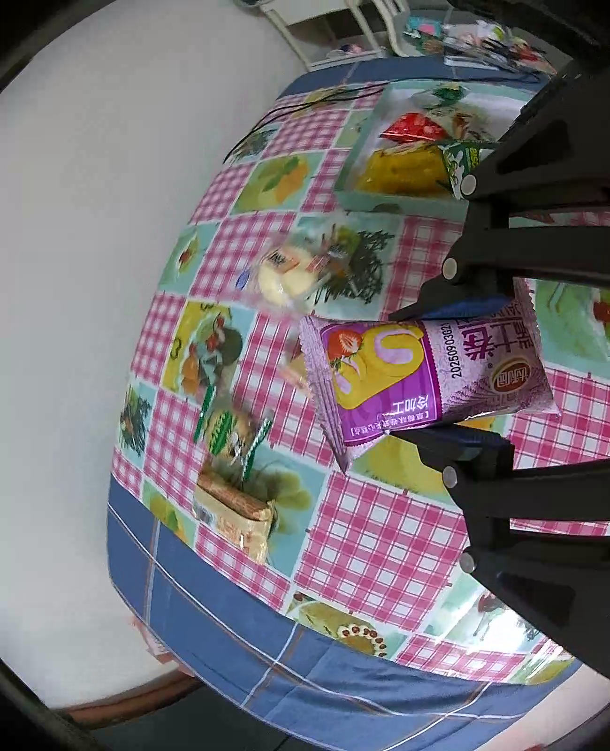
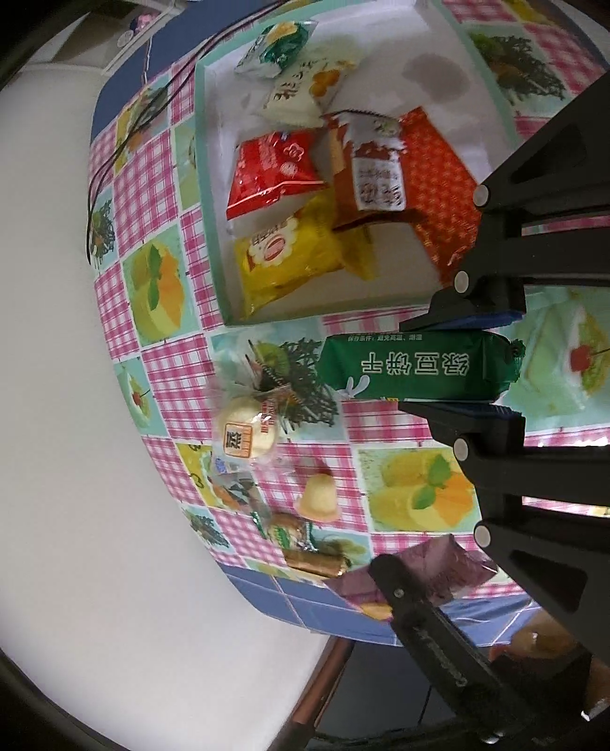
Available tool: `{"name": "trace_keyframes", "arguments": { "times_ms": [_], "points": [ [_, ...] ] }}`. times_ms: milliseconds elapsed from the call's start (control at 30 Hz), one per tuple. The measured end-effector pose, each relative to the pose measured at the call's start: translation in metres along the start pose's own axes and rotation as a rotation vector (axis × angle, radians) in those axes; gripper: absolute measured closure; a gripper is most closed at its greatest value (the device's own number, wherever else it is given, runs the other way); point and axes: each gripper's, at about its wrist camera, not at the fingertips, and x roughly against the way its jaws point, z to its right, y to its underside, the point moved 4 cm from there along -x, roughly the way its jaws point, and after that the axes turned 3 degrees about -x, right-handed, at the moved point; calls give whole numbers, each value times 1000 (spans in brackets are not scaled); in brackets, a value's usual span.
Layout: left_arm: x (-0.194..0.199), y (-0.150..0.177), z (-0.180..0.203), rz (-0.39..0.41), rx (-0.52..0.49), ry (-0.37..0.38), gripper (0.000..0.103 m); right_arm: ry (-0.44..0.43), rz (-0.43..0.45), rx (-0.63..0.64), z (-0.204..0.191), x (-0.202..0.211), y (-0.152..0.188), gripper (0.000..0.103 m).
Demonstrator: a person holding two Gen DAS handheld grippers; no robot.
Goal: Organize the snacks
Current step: 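Carry dark green packet to tray with right tool while left tool carries purple packet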
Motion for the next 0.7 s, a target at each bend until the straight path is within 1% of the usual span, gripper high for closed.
{"name": "trace_keyframes", "arguments": {
  "times_ms": [167,367,533,700],
  "points": [
    [1,7,17,-3,-33,-1,64,-1,-8,24,2,5,6,77],
    [-2,11,37,-16,-67,-1,64,-3,-4,16,15,11,2,77],
    [3,14,55,-1,-109,-9,64,-9,6,-9,34,19,-3,77],
    [7,20,78,14,-164,-14,64,-8,37,-59,63,33,-10,77]
  ]
}}
